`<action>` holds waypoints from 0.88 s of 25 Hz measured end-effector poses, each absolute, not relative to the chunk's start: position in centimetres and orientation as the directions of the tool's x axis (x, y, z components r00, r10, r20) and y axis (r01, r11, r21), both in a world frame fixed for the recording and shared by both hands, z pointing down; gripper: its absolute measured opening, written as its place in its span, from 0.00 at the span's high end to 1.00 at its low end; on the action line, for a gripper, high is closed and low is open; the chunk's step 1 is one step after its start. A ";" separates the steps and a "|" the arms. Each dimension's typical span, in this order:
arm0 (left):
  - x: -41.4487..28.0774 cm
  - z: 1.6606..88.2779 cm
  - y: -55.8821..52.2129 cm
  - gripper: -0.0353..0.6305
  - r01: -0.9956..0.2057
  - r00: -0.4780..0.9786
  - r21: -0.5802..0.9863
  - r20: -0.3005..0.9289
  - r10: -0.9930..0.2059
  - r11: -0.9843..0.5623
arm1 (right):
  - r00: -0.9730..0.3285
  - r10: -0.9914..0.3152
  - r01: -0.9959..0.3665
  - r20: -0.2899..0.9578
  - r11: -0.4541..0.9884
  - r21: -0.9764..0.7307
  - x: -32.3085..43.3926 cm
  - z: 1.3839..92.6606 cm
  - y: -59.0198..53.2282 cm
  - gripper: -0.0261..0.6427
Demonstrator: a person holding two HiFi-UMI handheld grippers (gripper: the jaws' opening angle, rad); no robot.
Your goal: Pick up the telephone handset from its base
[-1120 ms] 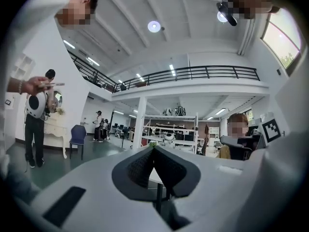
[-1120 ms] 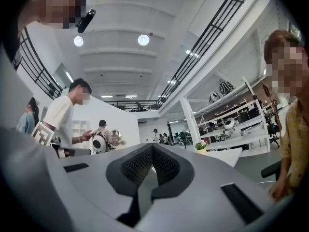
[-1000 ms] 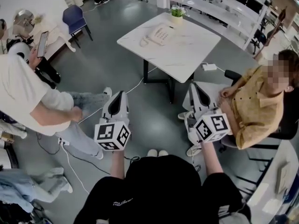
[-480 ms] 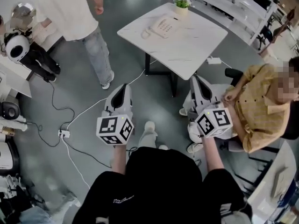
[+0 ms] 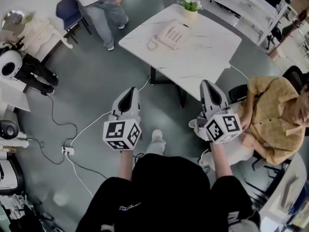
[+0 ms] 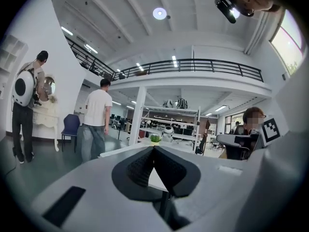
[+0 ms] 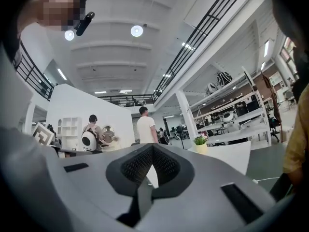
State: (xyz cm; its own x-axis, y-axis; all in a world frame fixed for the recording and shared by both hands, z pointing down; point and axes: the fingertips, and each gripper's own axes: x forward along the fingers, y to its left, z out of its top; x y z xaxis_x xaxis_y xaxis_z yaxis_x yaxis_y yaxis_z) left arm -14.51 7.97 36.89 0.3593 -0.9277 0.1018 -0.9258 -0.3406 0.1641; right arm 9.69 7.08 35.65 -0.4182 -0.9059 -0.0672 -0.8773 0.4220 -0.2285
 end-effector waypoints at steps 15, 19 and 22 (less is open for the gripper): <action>-17.4 38.3 -7.1 0.95 -0.872 0.480 0.175 0.125 -0.868 -0.457 | -0.301 -0.953 -0.916 -0.042 0.302 -0.263 6.1 37.0 -5.5 0.97; -17.9 38.7 -9.4 0.95 -0.867 0.490 0.177 0.137 -0.861 -0.465 | -0.286 -0.958 -0.924 -0.027 0.283 -0.259 5.8 37.4 -7.3 0.97; -18.2 39.2 -10.7 0.95 -0.865 0.493 0.189 0.146 -0.858 -0.465 | -0.285 -0.958 -0.927 -0.006 0.277 -0.253 5.4 37.9 -8.4 0.97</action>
